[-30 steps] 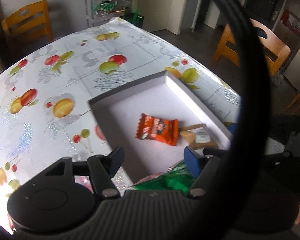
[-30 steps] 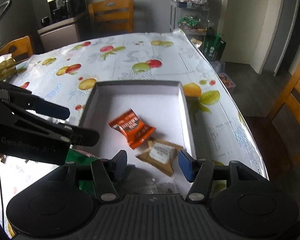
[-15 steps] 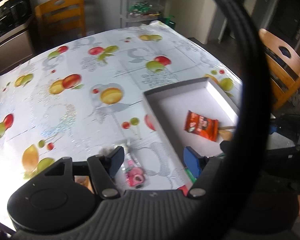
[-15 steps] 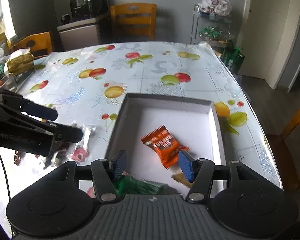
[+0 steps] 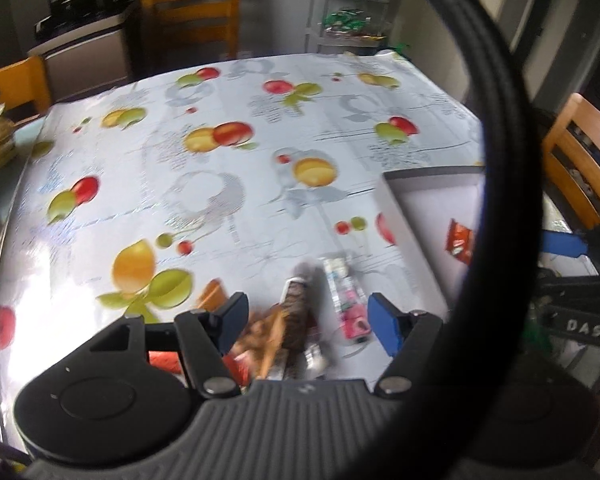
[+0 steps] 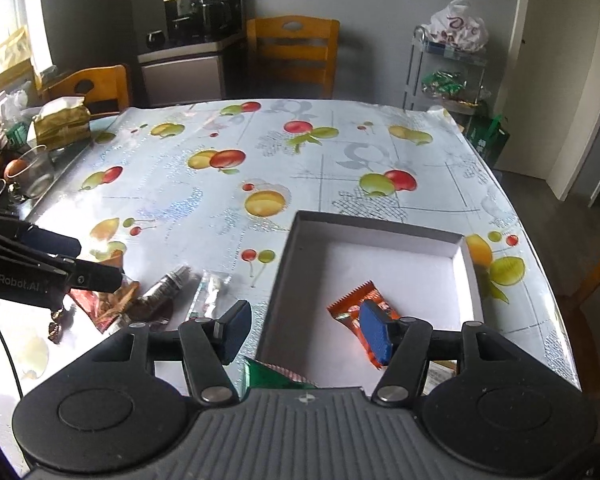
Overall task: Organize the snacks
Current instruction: 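Move both tools back over the remaining snack pile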
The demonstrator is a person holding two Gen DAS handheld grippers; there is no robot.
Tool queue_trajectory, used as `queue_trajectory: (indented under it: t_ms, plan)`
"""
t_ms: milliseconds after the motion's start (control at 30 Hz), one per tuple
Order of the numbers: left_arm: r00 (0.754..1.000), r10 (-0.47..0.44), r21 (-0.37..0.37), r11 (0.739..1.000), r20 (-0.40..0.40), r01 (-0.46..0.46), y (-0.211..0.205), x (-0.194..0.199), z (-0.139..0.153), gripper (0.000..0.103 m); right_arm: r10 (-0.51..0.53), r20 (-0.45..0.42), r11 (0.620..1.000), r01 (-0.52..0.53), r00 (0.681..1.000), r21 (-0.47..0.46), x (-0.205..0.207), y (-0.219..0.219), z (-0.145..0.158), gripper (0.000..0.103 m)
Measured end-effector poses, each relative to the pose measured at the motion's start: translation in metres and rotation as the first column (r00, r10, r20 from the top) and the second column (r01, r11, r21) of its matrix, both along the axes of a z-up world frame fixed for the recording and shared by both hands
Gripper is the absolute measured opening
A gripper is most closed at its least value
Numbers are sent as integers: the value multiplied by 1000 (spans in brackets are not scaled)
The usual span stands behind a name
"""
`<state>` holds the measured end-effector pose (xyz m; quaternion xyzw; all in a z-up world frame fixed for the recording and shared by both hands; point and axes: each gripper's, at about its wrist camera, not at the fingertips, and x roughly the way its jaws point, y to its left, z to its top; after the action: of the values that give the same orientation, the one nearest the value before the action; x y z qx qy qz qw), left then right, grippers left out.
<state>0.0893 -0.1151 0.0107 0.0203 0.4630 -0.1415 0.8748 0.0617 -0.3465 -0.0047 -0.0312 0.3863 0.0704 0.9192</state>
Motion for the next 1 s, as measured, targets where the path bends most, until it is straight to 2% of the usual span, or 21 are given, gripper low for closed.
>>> queue_trajectory:
  t_ms: [433, 700, 1000]
  plan:
    - [997, 75, -8, 997, -12, -75, 42, -12, -4, 65, 113, 21, 993, -112, 993, -48, -9, 61, 6, 63]
    - [992, 118, 16, 993, -35, -117, 69, -16, -9, 65, 201, 49, 978, -198, 978, -59, -21, 103, 8, 66]
    - [986, 160, 30, 987, -53, -159, 90, -24, -16, 65, 259, 51, 965, -256, 965, -51, -20, 129, 9, 69]
